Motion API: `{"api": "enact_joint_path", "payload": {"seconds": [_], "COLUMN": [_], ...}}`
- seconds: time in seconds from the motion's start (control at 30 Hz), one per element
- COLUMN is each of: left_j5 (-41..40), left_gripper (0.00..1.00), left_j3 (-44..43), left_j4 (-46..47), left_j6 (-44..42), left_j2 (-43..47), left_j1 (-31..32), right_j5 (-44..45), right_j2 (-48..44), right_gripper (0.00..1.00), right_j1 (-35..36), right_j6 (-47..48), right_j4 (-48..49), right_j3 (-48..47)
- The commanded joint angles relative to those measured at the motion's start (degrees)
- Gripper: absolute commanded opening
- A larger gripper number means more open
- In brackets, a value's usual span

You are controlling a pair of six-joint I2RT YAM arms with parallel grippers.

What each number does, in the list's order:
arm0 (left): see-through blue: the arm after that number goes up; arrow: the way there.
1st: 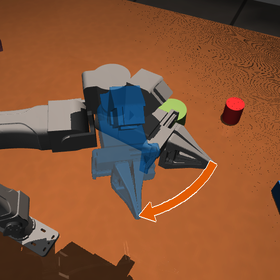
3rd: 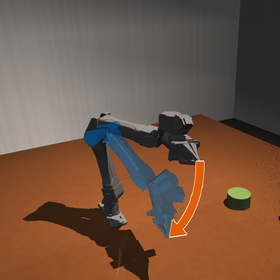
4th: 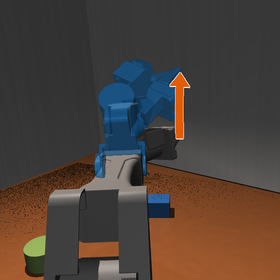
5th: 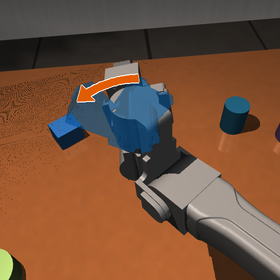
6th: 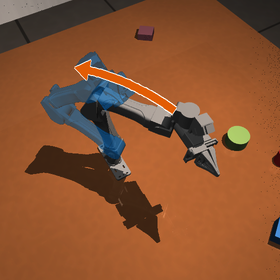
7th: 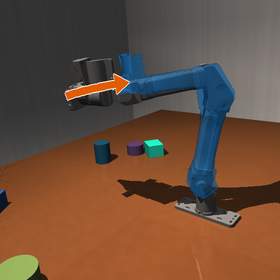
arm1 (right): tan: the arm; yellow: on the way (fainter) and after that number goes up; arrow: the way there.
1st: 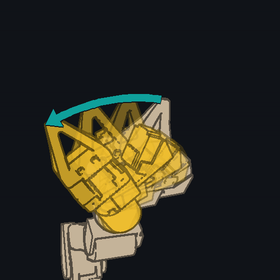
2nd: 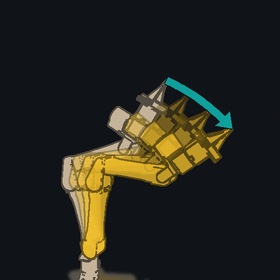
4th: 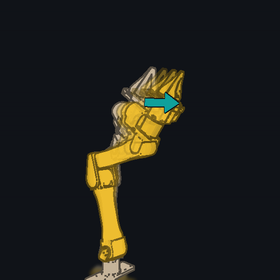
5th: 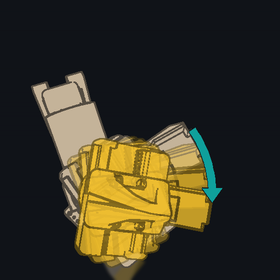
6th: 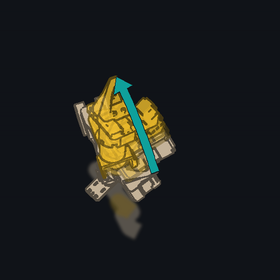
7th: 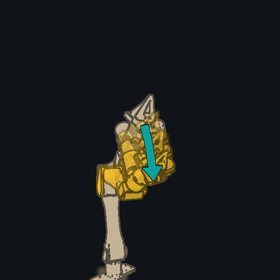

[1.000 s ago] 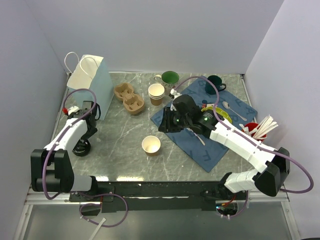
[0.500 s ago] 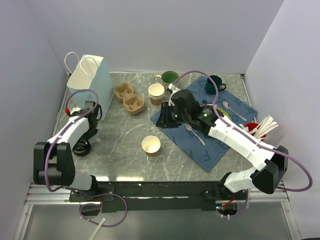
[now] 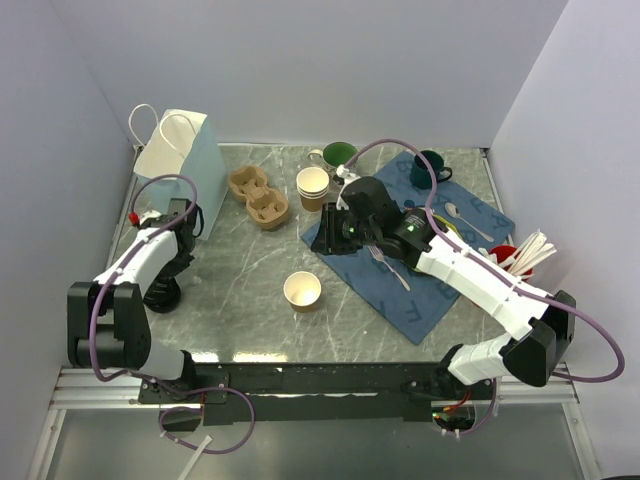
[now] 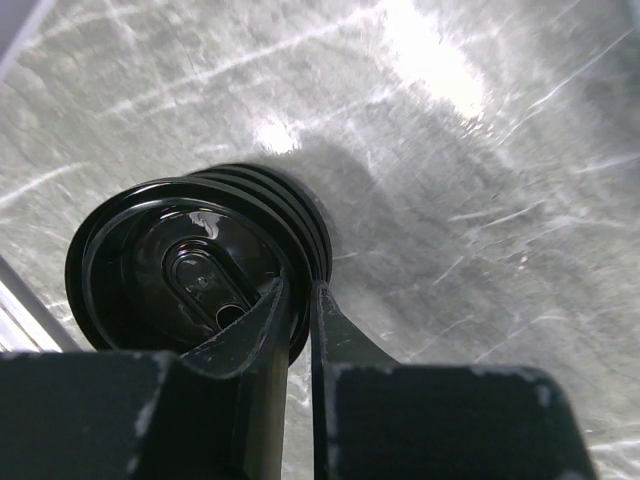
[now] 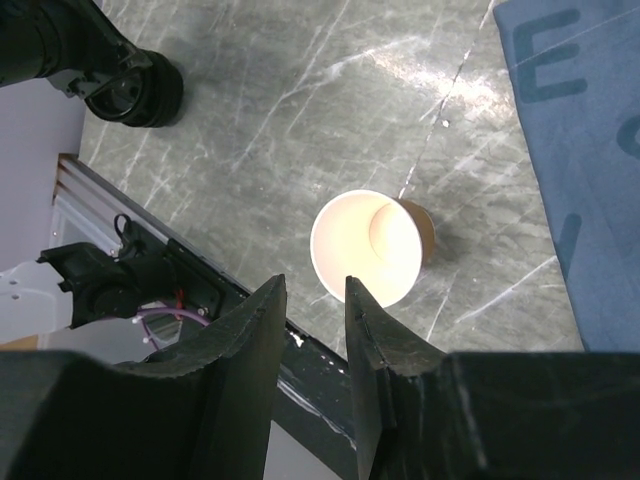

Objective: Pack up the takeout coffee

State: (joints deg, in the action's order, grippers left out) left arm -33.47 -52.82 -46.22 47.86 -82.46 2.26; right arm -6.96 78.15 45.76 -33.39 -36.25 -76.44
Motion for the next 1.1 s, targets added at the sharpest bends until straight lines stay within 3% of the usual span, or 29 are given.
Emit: {"api": "enact_joint_path", "payload": {"seconds": [0.0, 0.2, 0.3, 0.47, 0.6, 0.67, 0.7, 0.73, 0.83, 0.93, 1.03, 1.07], "left_j5": [-2.82, -1.25, 4.63, 27.19, 52.46, 62.08, 70.3, 73.17, 78.82, 84.59, 90.75, 91.56], "left_gripper": [0.05, 0.01, 0.01, 0.01, 0.01, 0.01, 0.01, 0.01, 0.01, 0.01, 0.01, 0.01], "left_j3": [-4.13, -8.16, -13.86, -20.3, -18.47, -14.45, -12.42, -10.4, -4.23, -2.03, 3.93, 6.65], "left_j4": [-2.82, -6.51, -10.46, -7.59, 1.81, 12.43, 18.03, 28.97, 45.28, 49.1, 64.28, 73.28], "left_j6": [-0.31, -0.66, -2.05, -5.93, -3.05, 0.46, 6.14, 9.68, 20.77, 22.8, 32.18, 37.87], "left_j2": [2.82, 4.76, 6.51, 14.68, 22.85, 27.95, 29.79, 33.38, 38.84, 40.62, 42.02, 42.29], "left_j1": [-0.24, -0.24, -0.24, -0.15, -0.06, -0.06, -0.06, -0.06, -0.06, 0.02, 0.02, 0.02], "right_j5": [-0.24, -2.0, -5.77, -13.78, -16.5, -17.64, -18.43, -18.87, -22.64, -26.59, -30.55, -31.0], "right_j2": [0.42, 0.95, 0.08, -3.96, -6.6, -8.45, -9.24, -10.81, -13.36, -14.34, -13.2, -13.02], "right_gripper": [0.38, 0.38, 0.39, 0.41, 0.43, 0.43, 0.43, 0.43, 0.44, 0.47, 0.48, 0.49], "right_j1": [-0.14, -0.23, -0.58, -2.16, -3.13, -4.18, -5.23, -5.76, -7.26, -7.17, -7.17, -7.0], "right_j6": [0.16, 0.25, 1.31, 1.31, 0.96, -0.97, -2.11, -5.08, -11.69, -14.86, -15.31, -15.13], "right_j4": [0.57, 0.83, 2.23, 10.05, 13.13, 16.19, 17.6, 19.36, 28.92, 39.03, 42.39, 42.84], "right_j3": [-3.62, -4.33, -4.15, -2.57, -2.74, -1.87, -0.21, 0.76, 5.42, 8.76, 8.77, 8.86]}}
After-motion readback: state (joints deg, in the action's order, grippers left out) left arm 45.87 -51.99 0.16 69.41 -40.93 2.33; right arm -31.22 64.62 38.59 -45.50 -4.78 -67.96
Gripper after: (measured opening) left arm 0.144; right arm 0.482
